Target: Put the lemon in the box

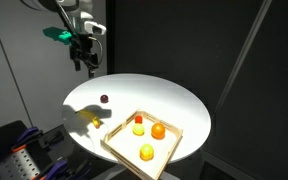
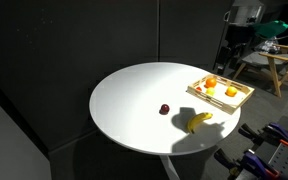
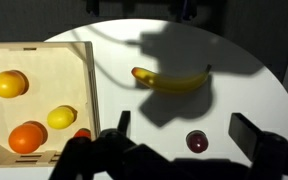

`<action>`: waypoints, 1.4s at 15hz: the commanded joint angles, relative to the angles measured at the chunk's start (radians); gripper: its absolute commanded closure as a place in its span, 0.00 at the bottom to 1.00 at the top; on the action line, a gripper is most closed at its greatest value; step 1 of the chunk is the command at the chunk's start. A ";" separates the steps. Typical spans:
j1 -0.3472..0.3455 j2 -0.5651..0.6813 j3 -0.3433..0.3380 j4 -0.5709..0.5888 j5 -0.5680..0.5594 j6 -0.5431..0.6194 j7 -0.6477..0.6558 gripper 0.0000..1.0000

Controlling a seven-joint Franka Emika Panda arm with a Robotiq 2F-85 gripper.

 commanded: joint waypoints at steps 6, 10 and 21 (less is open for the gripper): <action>-0.001 -0.161 0.001 -0.085 0.013 -0.055 -0.018 0.00; -0.007 -0.129 0.006 -0.072 0.004 -0.041 -0.005 0.00; -0.007 -0.123 0.006 -0.072 0.003 -0.040 -0.005 0.00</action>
